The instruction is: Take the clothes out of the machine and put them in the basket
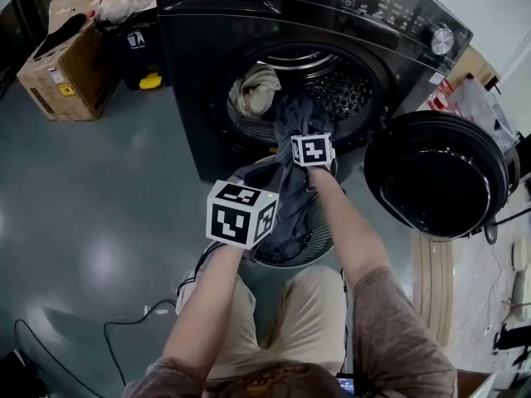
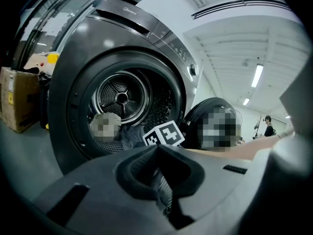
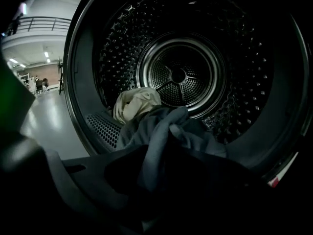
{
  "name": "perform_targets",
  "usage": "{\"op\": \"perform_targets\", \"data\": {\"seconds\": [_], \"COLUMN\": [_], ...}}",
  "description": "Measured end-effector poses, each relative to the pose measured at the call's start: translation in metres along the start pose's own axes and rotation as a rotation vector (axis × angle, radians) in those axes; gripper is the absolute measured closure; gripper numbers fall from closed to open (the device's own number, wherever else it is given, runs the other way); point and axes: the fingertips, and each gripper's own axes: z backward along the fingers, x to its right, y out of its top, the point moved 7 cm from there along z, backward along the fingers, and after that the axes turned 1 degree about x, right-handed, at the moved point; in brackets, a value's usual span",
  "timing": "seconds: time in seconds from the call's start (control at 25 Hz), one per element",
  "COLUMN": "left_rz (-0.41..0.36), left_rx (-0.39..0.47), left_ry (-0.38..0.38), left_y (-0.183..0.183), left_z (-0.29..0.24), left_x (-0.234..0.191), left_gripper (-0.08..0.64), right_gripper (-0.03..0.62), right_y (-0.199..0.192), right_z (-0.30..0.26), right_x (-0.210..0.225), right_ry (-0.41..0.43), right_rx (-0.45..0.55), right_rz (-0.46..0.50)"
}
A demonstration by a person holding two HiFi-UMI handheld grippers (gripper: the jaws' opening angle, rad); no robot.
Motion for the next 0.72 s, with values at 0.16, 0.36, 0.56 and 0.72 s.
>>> {"op": "perform_targets", "data": {"seconds": [0.16, 0.36, 0.56, 0.72], "left_rz": [-0.029, 0.0, -0.01, -0.031], "left_rx": [0.002, 0.009, 0.002, -0.009], "left_ry": [0.025, 0.028, 0.008, 0.019], "left_y": [0.0, -0.002, -0.003, -0.004], "left_z": [0.003, 0.005, -0.002, -0.008], "left_x": [-0.002, -0.003, 0.006, 0.008], "left_gripper": [0.555, 0.555, 0.555, 0.555], "right_gripper": [0.569, 0.571, 0.571, 0.571], "right_y": [0.005, -0.008, -0.042, -0.073], "right_z": [0.03, 0.083, 0.135, 0.166], "right_x": [-0.015, -0.029, -0.038, -0.053], "right_ry": [0.127, 0.252, 0.324, 0.371], "right_rx": [0.092, 0.125, 0.106, 0.094], "right_rz": [-0.029, 0.045, 0.026, -0.008]}}
